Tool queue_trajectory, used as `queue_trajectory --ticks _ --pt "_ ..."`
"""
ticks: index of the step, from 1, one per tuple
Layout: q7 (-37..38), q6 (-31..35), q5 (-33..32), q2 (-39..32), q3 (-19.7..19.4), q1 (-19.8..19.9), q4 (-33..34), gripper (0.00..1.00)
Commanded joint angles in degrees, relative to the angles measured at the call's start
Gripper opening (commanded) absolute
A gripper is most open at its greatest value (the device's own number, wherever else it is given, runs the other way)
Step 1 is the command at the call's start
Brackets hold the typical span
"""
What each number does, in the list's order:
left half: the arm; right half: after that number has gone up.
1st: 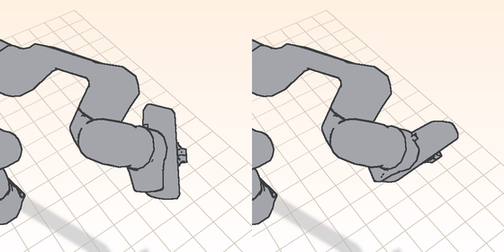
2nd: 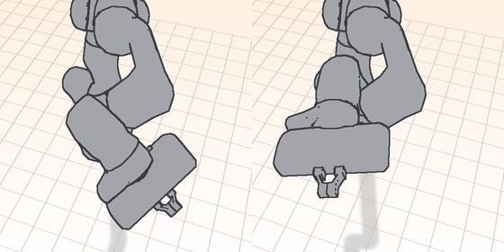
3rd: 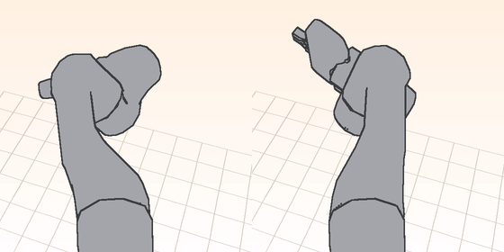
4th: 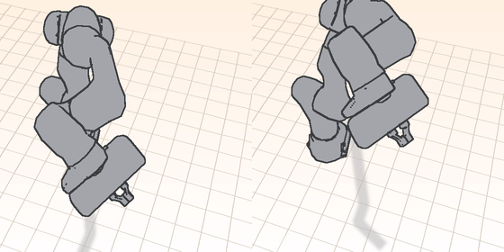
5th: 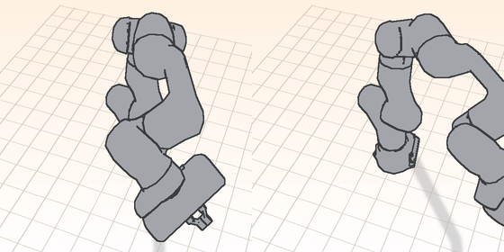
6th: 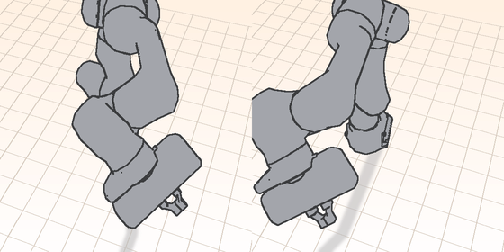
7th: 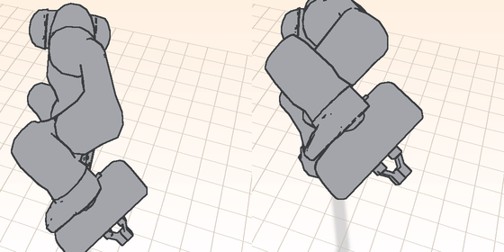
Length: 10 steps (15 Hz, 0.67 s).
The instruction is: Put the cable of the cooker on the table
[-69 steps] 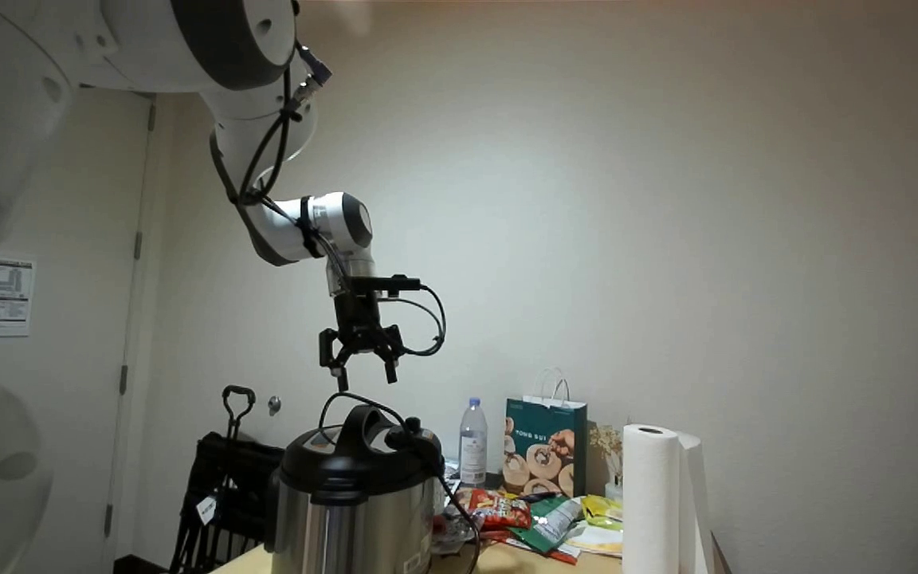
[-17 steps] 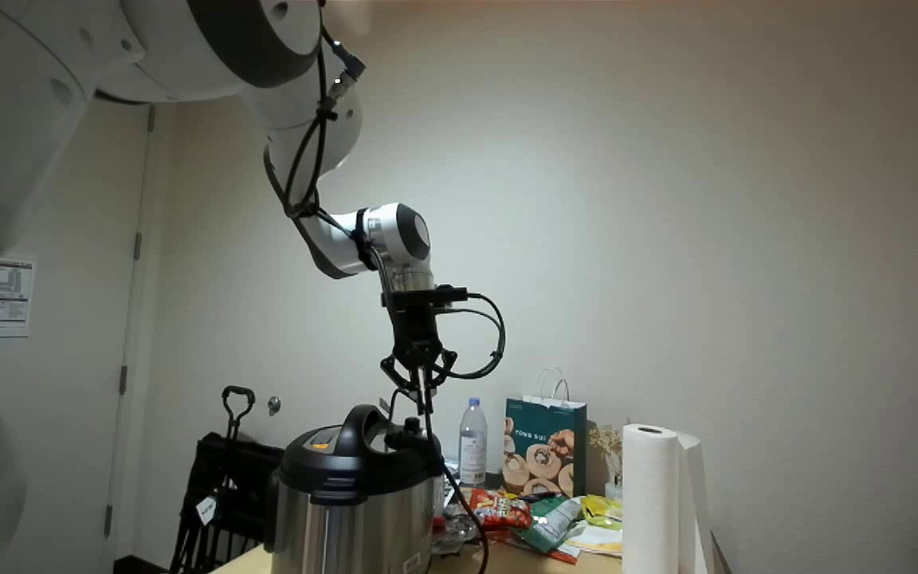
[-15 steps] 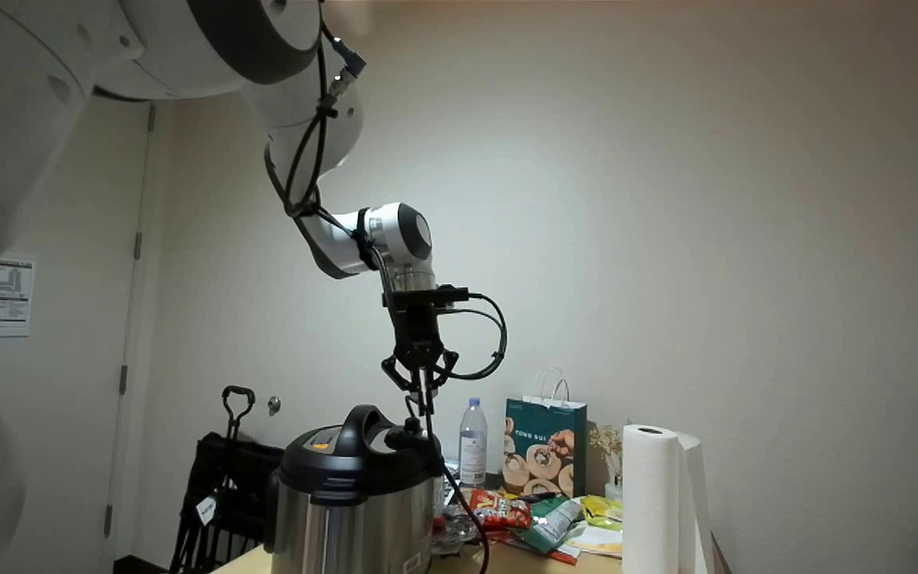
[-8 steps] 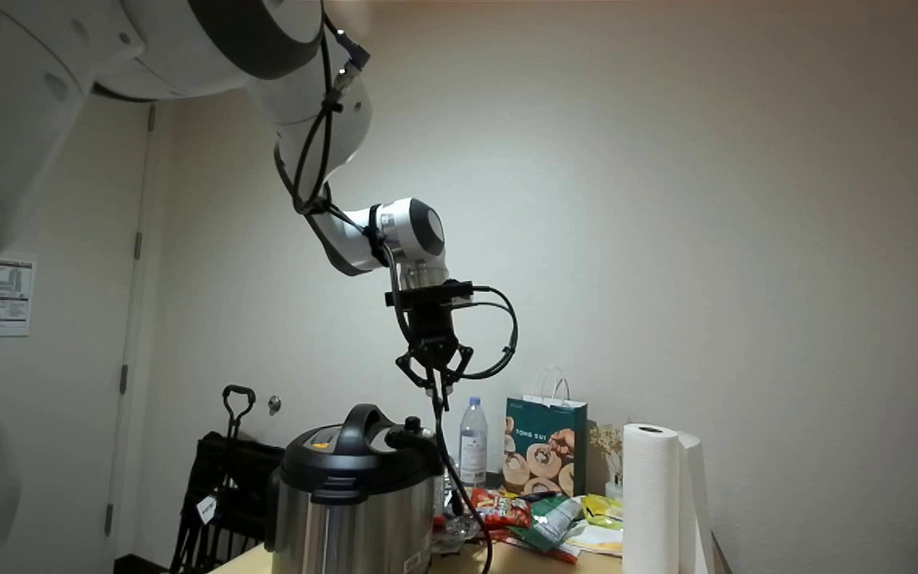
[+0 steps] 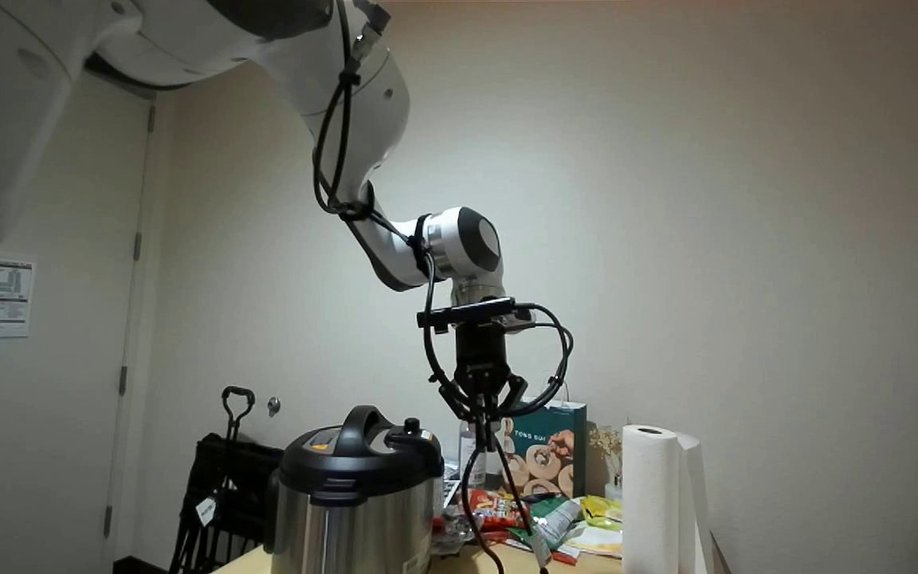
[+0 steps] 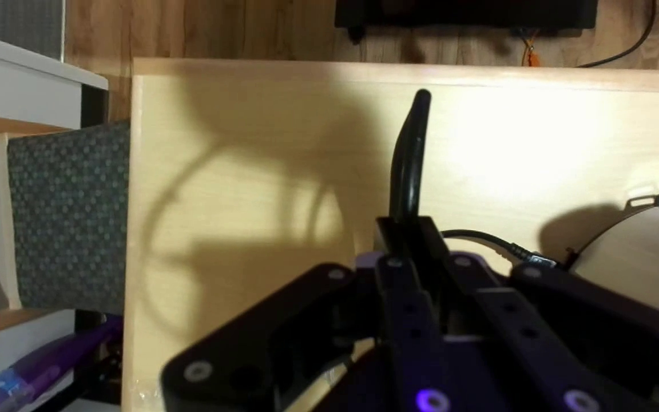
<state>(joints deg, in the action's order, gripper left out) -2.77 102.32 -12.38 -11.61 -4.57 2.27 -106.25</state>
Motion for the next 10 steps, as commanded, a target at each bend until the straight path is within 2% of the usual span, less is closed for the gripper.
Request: queue_trajectory --ticks 1,3,4,5,10 --pt "0.4 -0.2 0.0 0.0 0.4 0.3 0.0 0.09" --pt "1.0 -0.2 0.1 0.0 0.6 0.1 0.0 0.09" --pt "1.0 -0.3 0.1 0.0 0.6 0.1 0.0 0.02" --pt "8.5 -2.1 -0.8 -1.4 0.2 -0.8 1.6 0.02" --pt "22.1 -2.5 1.8 -3.6 -0.8 -0.3 0.9 0.02"
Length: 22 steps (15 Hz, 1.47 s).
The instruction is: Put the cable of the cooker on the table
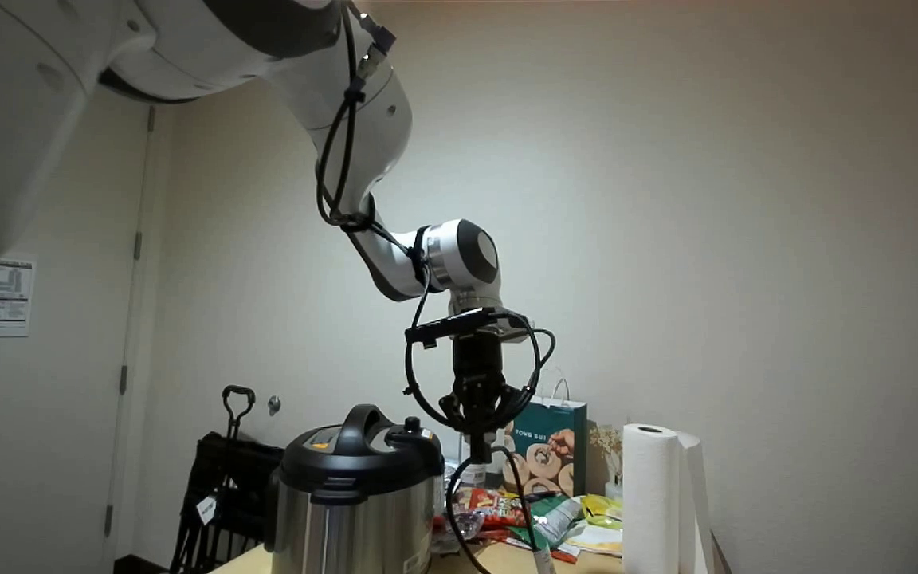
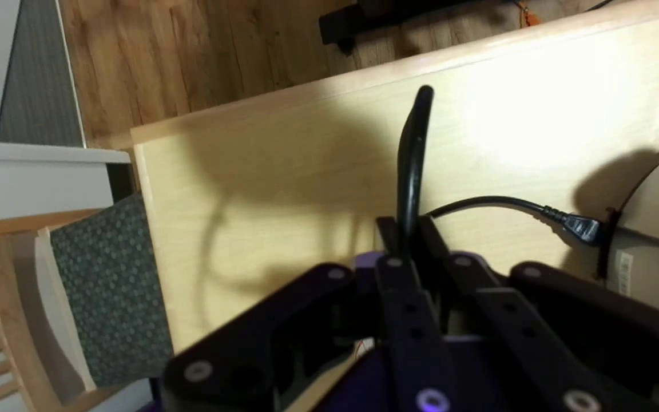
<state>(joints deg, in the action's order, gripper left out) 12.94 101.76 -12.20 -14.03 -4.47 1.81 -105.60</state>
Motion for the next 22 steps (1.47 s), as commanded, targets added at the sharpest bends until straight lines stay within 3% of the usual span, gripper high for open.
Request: queue_trajectory --ticks 1,4,5,6,8,9,11,17,22 --pt "8.2 -2.2 2.6 -1.6 -1.3 0.5 -0.2 0.02" --pt "13.4 -3.0 6.1 -3.2 -2.4 1.0 -0.4 0.02" --pt "10.3 -1.5 3.4 -3.0 -2.2 0.3 -0.3 0.02" --pt "10.6 -1.4 3.6 -3.4 -2.4 0.4 -0.3 0.09" --pt "10.6 -1.4 3.6 -3.6 -2.4 0.2 -0.2 0.09" --pt "10.6 -1.4 3.6 -3.6 -2.3 0.1 -0.1 0.02" --pt "16.7 -5.0 5.6 -5.0 -3.6 0.6 2.1 0.02" --pt "24.6 -6.1 5.2 -9.0 -8.7 3.9 1.8 0.02" --pt "31.5 -10.8 9.2 -13.8 -10.7 6.4 4.2 0.02"
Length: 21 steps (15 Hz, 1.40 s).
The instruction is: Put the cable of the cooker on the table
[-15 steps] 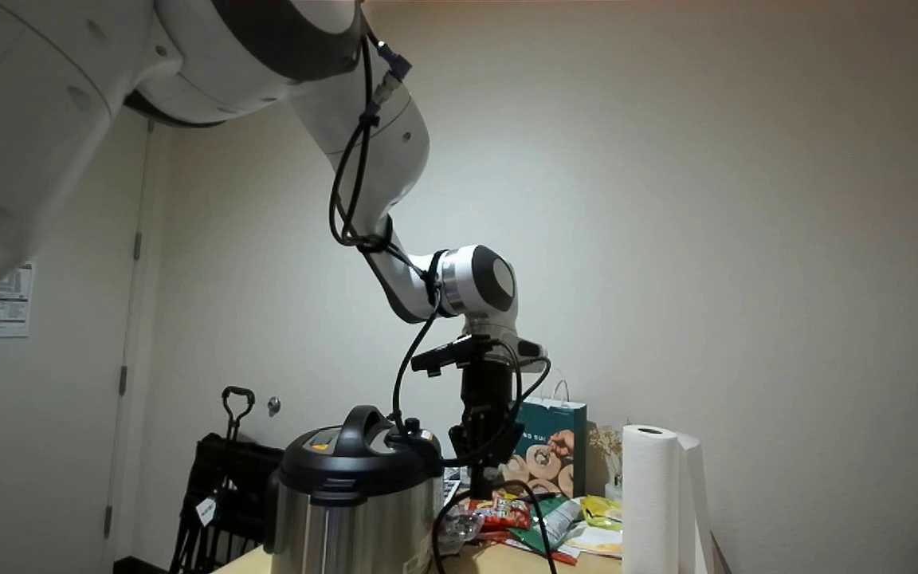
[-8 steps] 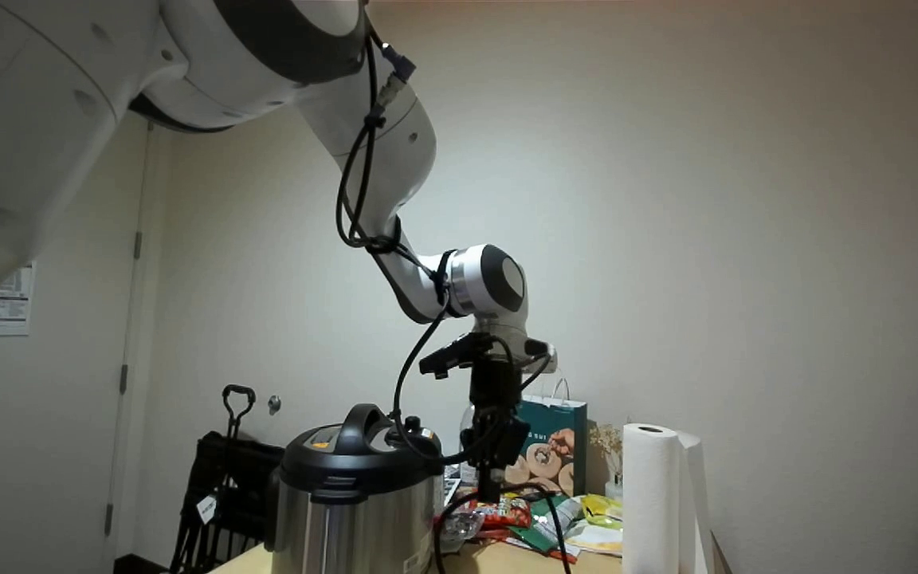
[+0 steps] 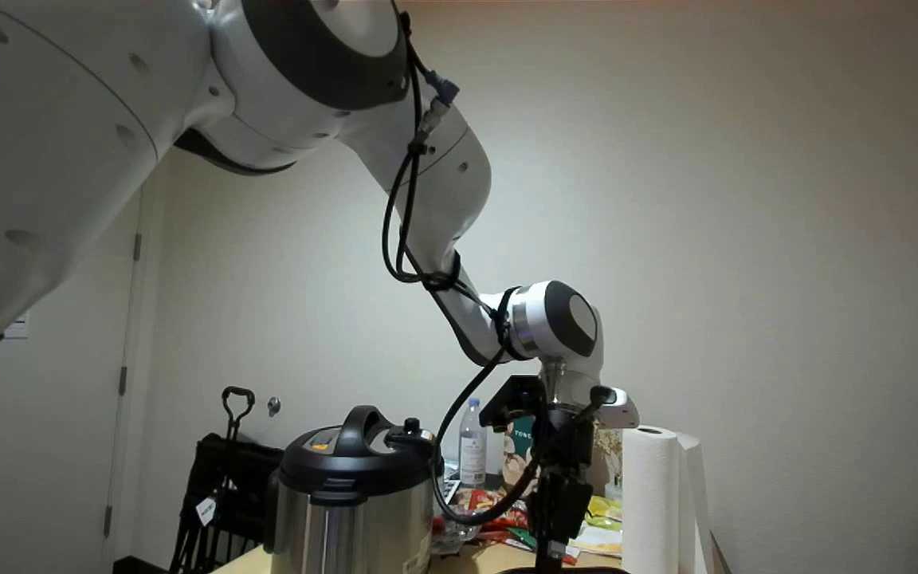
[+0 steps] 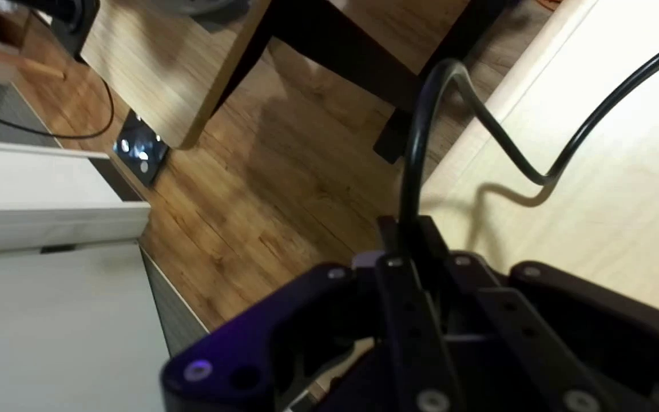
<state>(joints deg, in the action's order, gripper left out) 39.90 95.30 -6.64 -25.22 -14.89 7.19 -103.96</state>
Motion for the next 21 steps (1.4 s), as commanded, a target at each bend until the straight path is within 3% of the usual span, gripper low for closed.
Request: queue_trajectory --ticks 1,6,8,9,10,11,12,21 --pt "6.1 -6.0 5.0 -3.4 -0.3 1.3 3.3 0.02" --pt "19.9 -9.2 10.9 -6.0 -0.6 0.6 9.5 0.02" --pt "22.1 -8.0 5.2 -2.7 0.1 -2.7 8.4 0.02" --pt "19.2 -7.5 7.6 -5.1 0.4 0.2 8.9 0.02" --pt "19.5 -7.5 7.3 -4.8 0.6 -0.4 9.4 0.09" --pt "19.5 -7.5 7.3 -4.8 0.7 -0.7 9.5 0.09" --pt "19.5 -7.5 7.3 -5.0 0.7 -0.7 9.4 0.02" --pt "38.4 -2.7 9.1 -7.8 -3.2 3.2 18.9 0.02"
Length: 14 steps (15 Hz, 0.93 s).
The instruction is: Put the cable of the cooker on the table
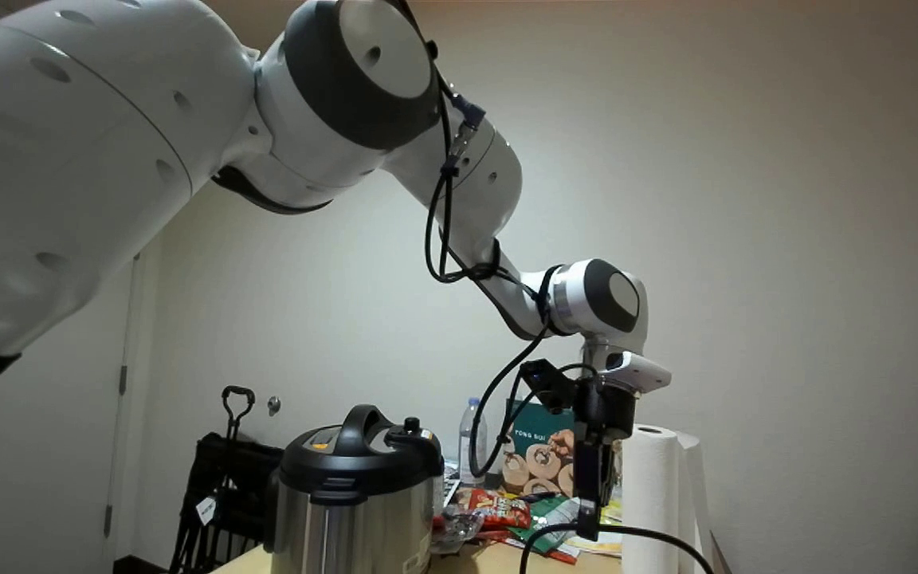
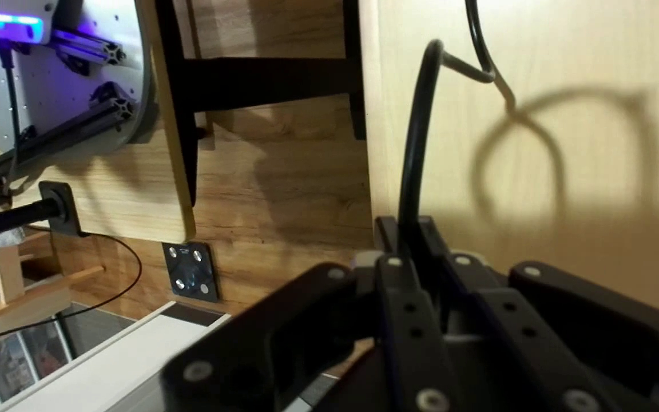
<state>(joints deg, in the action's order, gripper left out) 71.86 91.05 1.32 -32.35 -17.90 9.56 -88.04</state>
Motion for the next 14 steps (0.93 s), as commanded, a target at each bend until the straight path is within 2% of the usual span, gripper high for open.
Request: queue_trajectory --ticks 1,2,3,5,6,8,14 --pt "9.2 2.3 0.7 -0.9 -0.3 0.6 3.4 0.02" --pt "4.9 1.1 -0.4 -0.2 0.7 1.4 2.2 0.02" --pt "5.5 1.2 -0.4 -0.3 0.8 1.4 2.6 0.09" --pt "5.4 1.2 -0.4 -0.4 1.0 1.4 2.6 0.09" --pt "5.4 1.2 -0.4 -0.5 1.0 1.4 2.6 0.02" --pt "12.5 4.5 0.8 -2.6 -0.1 1.1 4.8 0.02" --pt "25.0 12.7 0.5 -2.5 -0.8 1.8 8.0 0.02"
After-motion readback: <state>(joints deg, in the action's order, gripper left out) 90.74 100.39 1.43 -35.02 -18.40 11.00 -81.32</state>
